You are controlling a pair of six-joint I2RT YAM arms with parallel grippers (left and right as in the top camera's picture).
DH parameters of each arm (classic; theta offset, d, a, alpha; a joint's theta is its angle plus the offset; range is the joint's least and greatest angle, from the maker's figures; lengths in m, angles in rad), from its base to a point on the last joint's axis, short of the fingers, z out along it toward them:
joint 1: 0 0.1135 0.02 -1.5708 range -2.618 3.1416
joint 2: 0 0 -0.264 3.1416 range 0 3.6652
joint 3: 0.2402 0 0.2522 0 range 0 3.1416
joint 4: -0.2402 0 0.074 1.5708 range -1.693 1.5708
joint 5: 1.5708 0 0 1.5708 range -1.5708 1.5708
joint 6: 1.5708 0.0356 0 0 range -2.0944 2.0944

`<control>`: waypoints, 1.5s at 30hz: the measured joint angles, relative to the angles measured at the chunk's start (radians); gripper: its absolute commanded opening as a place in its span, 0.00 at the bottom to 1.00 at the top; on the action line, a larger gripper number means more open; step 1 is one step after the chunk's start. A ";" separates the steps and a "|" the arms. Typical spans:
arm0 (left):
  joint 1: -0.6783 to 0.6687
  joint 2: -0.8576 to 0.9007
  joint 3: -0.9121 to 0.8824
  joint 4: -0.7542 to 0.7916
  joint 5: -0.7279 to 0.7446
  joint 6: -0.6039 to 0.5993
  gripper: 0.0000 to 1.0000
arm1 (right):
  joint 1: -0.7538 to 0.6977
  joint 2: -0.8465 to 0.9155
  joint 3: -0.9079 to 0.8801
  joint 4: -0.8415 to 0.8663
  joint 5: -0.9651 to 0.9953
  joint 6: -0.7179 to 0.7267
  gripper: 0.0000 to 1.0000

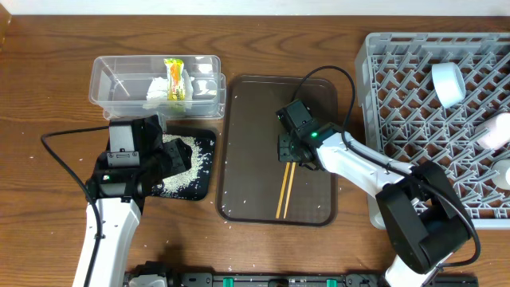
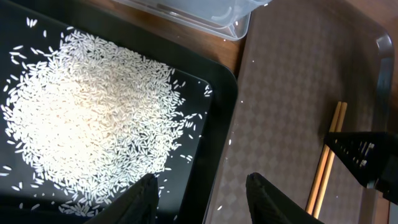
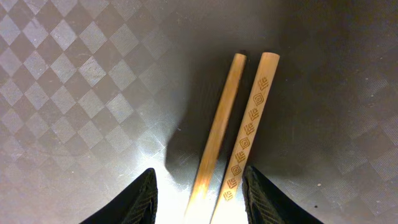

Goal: Sort waste into correct bins and load items into the dishwasher rack
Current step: 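Reach the right gripper to the chopsticks on the brown tray and grasp one, then carry the chopstick right and drop it into the rack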

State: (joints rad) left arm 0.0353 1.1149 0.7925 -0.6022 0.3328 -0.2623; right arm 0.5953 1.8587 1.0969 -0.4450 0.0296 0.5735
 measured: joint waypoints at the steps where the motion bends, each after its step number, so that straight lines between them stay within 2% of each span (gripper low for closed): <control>1: 0.000 0.000 0.000 -0.001 0.000 0.000 0.49 | 0.000 0.000 0.000 -0.004 0.002 0.000 0.44; 17: 0.000 0.000 0.000 0.000 0.000 0.000 0.49 | -0.034 -0.083 -0.001 -0.168 0.034 -0.004 0.44; 45: 0.000 0.000 0.000 0.000 0.000 0.000 0.49 | -0.021 -0.032 -0.006 -0.157 0.006 0.009 0.43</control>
State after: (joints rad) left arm 0.0353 1.1149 0.7925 -0.6025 0.3328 -0.2623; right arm 0.5739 1.8263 1.0904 -0.6018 0.0360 0.5823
